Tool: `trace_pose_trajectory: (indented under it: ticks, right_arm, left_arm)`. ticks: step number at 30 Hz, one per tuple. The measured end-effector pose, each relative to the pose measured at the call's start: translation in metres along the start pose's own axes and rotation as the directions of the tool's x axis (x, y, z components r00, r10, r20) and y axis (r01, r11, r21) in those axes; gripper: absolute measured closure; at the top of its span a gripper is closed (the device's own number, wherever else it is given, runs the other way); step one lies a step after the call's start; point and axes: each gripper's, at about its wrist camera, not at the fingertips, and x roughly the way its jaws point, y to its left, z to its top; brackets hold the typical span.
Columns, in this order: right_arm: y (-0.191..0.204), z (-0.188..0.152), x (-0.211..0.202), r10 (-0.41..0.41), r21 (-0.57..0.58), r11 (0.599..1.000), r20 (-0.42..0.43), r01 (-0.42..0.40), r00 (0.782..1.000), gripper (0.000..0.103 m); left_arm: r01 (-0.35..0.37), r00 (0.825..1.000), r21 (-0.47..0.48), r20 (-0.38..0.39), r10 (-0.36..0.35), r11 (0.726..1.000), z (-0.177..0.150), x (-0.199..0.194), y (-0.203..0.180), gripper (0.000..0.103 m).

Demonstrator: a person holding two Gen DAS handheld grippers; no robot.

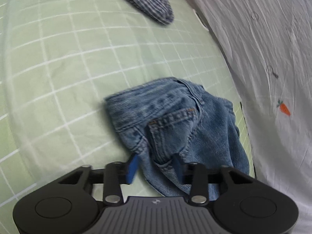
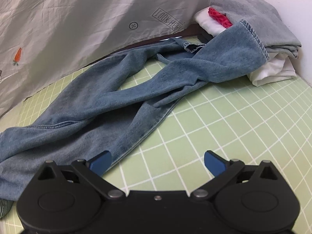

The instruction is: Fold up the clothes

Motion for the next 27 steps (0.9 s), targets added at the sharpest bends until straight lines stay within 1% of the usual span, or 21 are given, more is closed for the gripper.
trace_pose_trajectory:
  ticks: [4, 7, 10, 12, 13, 14, 17, 19, 22, 23, 24, 25, 26, 27]
  right_arm:
    - [-0.003, -0.001, 0.0, -0.009, 0.017, 1.0, -0.007, 0.009, 1.0, 0.001]
    - [-0.004, 0.0, 0.003, -0.014, 0.028, 1.0, -0.018, 0.014, 1.0, 0.001]
    - [-0.003, -0.002, 0.006, -0.009, 0.029, 1.0, -0.033, 0.01, 0.999, 0.001]
    - [-0.002, -0.002, 0.006, -0.007, 0.024, 1.0, -0.035, 0.007, 0.999, 0.001]
    - [-0.002, -0.003, 0.005, -0.01, 0.023, 1.0, -0.035, 0.01, 0.999, 0.001]
    - [-0.002, -0.003, 0.004, -0.013, 0.021, 1.0, -0.035, 0.014, 0.999, 0.001]
    - [-0.004, -0.003, 0.001, -0.025, 0.023, 0.999, -0.033, 0.026, 0.999, 0.001]
    - [-0.006, -0.004, -0.002, -0.034, 0.027, 0.999, -0.032, 0.035, 0.999, 0.001]
    - [-0.008, -0.007, -0.006, -0.043, 0.036, 0.998, -0.035, 0.044, 0.998, 0.001]
    - [-0.009, -0.009, -0.008, -0.045, 0.039, 0.998, -0.037, 0.046, 0.998, 0.001]
    - [-0.009, -0.01, -0.009, -0.047, 0.042, 0.998, -0.038, 0.049, 0.998, 0.001]
    - [-0.01, -0.012, -0.011, -0.05, 0.044, 0.998, -0.04, 0.051, 0.998, 0.001]
    - [-0.009, -0.014, -0.012, -0.052, 0.046, 0.997, -0.042, 0.054, 0.998, 0.001]
    - [-0.009, -0.016, -0.014, -0.054, 0.048, 0.997, -0.045, 0.056, 0.998, 0.001]
  left_arm:
    - [-0.002, 0.997, -0.029, 0.071, 0.004, 1.0, 0.006, -0.013, 0.009, 0.075]
    - [-0.004, 0.997, -0.048, 0.08, 0.008, 0.999, 0.013, -0.012, 0.013, 0.074]
    - [-0.019, 0.997, -0.05, 0.077, 0.022, 0.999, 0.016, -0.006, 0.012, 0.066]
    - [-0.026, 0.997, -0.05, 0.078, 0.03, 0.998, 0.017, -0.002, 0.012, 0.047]
    - [-0.028, 0.996, -0.043, 0.08, 0.031, 0.999, 0.017, 0.0, 0.01, 0.042]
    - [-0.034, 0.996, -0.031, 0.078, 0.036, 0.999, 0.018, 0.002, 0.008, 0.04]
    - [-0.049, 0.995, 0.02, 0.085, 0.047, 0.999, 0.018, 0.006, 0.003, 0.04]
    - [-0.046, 0.994, 0.023, 0.096, 0.043, 0.999, 0.021, 0.008, 0.002, 0.04]
    - [-0.04, 0.993, 0.029, 0.111, 0.037, 0.999, 0.026, 0.01, 0.002, 0.042]
    - [-0.039, 0.993, 0.031, 0.116, 0.035, 0.999, 0.027, 0.011, 0.002, 0.046]
    - [-0.04, 0.992, 0.033, 0.118, 0.036, 0.999, 0.03, 0.012, 0.002, 0.063]
    - [-0.045, 0.992, 0.037, 0.115, 0.041, 0.998, 0.033, 0.014, 0.004, 0.073]
    - [-0.051, 0.993, 0.041, 0.113, 0.046, 0.998, 0.036, 0.016, 0.005, 0.08]
    - [-0.05, 0.993, 0.04, 0.111, 0.045, 0.998, 0.039, 0.017, 0.007, 0.081]
